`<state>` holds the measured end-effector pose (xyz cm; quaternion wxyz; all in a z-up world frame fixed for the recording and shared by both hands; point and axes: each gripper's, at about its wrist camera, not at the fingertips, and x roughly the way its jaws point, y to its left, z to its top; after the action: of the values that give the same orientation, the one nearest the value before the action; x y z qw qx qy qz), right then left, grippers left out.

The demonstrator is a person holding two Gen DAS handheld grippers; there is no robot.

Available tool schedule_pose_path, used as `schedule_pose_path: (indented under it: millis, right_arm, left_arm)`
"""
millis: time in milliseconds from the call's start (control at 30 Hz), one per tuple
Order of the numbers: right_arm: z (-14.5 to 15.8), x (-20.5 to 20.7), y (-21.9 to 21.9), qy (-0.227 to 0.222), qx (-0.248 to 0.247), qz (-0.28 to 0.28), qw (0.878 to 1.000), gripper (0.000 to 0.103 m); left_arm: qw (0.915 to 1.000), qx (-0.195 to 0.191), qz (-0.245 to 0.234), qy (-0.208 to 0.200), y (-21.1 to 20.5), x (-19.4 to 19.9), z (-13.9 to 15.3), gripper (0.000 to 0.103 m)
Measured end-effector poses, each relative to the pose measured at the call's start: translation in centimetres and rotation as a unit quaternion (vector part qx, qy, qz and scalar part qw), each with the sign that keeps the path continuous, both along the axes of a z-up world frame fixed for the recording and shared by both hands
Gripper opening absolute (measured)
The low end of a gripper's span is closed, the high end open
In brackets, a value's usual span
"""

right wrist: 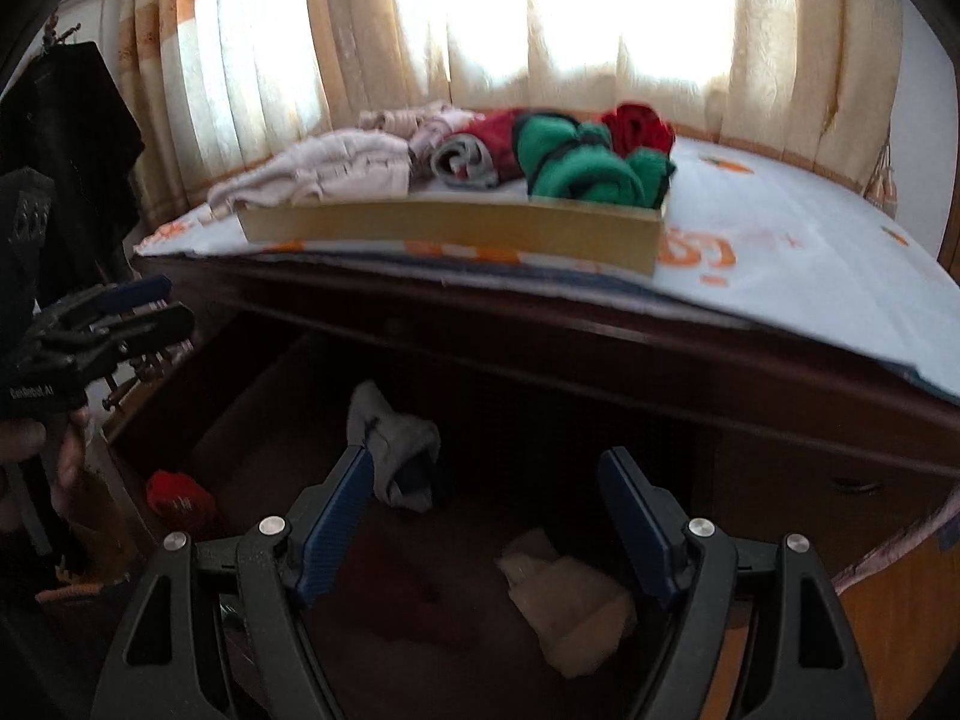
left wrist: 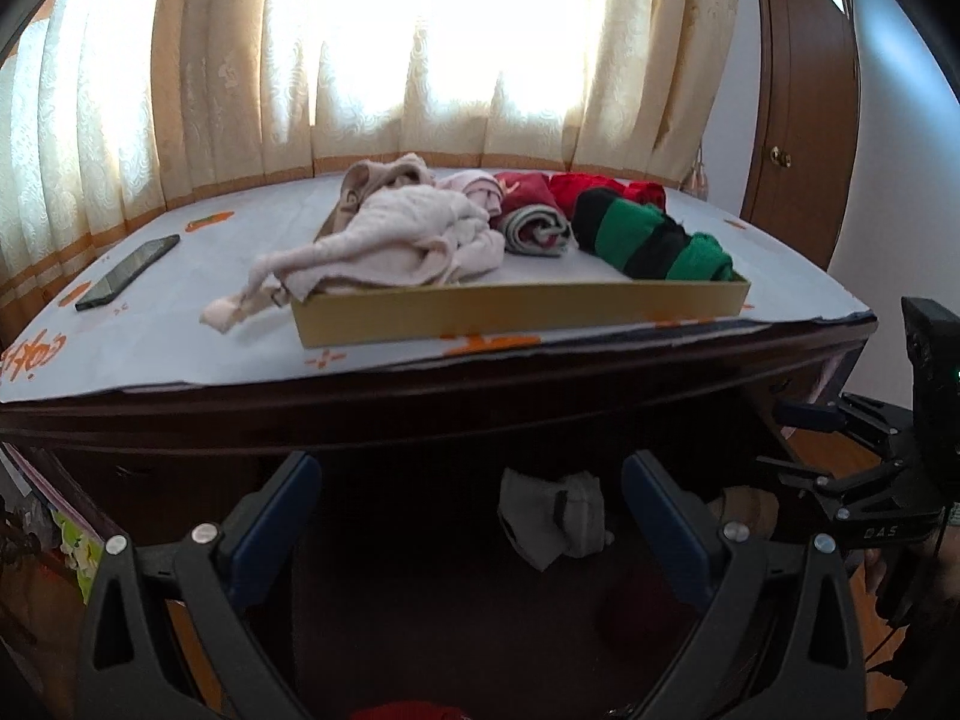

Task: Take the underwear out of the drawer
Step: 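Move both open tools down into the drawer toward the socks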

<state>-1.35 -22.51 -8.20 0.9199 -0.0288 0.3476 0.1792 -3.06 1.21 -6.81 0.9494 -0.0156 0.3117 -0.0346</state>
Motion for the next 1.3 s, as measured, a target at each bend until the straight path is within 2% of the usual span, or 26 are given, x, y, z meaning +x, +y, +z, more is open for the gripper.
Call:
schedule_pose_path:
  millis: [300, 533, 800, 967, 1300]
  right_arm:
    - [-2.2, 0.1, -0.4, 0.035, -0.025, -0.003, 0.999, 0.079]
    - [-3.2, 0.6, -0.1, 0.068, -0.082, 0.004, 0.994, 0.079]
    - [-4.3, 1.5, 0.4, 0.095, -0.131, 0.028, 0.987, 0.079]
    - [-5.3, 2.2, 1.3, 0.114, -0.184, 0.046, 0.975, 0.079]
    - [-7.2, 3.5, 1.8, 0.16, -0.22, 0.078, 0.959, 0.063]
  left_arm:
    - [0.9998, -0.006, -0.002, 0.021, 0.2, -0.2, -1.5, 0.102]
    - [0.9993, 0.002, -0.003, 0.038, 0.2, -0.4, -2.4, 0.102]
    - [0.9982, 0.012, -0.002, 0.059, 0.7, -0.4, -3.1, 0.102]
    - [0.9977, 0.021, -0.004, 0.065, 0.8, -0.3, -3.2, 0.102]
    - [0.9946, 0.034, -0.025, 0.094, 2.1, 0.1, -3.3, 0.102]
